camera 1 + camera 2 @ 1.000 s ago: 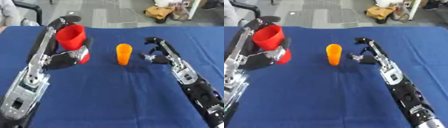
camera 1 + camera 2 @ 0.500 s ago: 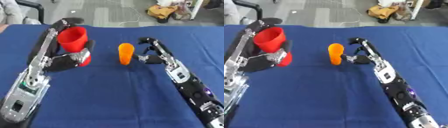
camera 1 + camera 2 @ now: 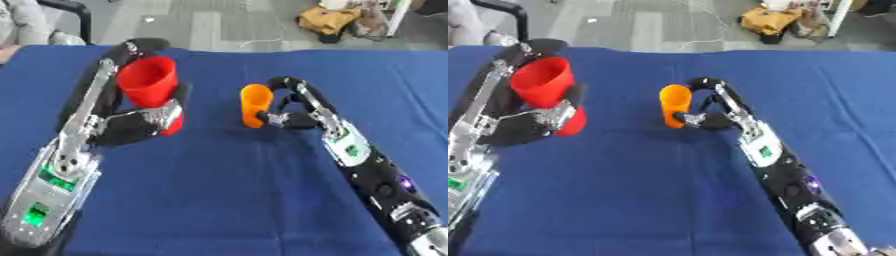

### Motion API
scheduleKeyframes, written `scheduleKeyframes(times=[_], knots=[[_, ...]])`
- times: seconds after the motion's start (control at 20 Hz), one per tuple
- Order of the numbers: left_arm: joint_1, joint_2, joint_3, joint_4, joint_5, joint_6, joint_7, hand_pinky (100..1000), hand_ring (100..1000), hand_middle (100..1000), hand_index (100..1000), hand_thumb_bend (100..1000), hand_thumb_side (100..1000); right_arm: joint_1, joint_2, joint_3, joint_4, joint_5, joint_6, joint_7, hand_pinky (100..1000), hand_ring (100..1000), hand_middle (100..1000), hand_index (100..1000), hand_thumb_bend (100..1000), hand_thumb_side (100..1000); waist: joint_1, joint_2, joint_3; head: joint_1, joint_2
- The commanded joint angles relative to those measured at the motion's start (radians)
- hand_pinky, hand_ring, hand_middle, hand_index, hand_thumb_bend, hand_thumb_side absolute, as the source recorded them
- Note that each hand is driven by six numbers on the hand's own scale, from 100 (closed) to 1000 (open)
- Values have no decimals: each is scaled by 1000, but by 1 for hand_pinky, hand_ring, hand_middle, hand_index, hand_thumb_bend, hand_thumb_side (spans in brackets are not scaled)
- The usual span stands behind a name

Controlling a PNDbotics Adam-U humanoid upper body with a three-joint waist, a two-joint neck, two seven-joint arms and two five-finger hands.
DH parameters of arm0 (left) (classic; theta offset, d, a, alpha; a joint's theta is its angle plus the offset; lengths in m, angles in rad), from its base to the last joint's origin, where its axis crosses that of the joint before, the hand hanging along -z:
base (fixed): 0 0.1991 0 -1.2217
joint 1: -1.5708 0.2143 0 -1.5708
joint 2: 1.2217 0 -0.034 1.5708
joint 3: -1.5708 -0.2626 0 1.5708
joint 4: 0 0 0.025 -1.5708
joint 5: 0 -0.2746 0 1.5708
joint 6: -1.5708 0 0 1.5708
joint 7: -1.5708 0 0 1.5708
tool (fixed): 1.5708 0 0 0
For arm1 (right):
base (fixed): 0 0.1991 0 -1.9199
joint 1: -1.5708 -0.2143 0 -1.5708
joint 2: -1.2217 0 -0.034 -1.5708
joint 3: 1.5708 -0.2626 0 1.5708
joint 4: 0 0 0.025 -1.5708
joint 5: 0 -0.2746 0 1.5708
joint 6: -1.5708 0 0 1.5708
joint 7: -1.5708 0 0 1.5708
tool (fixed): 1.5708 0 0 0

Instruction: Pour the contents of one cup into another cup.

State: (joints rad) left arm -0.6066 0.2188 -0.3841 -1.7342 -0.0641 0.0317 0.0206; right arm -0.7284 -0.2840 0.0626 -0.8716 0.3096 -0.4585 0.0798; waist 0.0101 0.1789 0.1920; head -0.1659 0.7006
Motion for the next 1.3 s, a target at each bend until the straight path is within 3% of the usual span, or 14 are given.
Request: scheduleKeyframes(times=[0.05,1.3], knots=[[-11,2,0,-13,-7,-2,-5,205,457,507,783,134,164,-25,-4,0,-3,15,-5,0,497,847,672,822,651,431,0,-14,4,-3,-7],[-19,0,-4,-16,-12,2,-6,204,457,507,783,102,168,-51,18,-4,22,36,0,-22,488,837,647,804,643,441,9,5,42,-8,-18]])
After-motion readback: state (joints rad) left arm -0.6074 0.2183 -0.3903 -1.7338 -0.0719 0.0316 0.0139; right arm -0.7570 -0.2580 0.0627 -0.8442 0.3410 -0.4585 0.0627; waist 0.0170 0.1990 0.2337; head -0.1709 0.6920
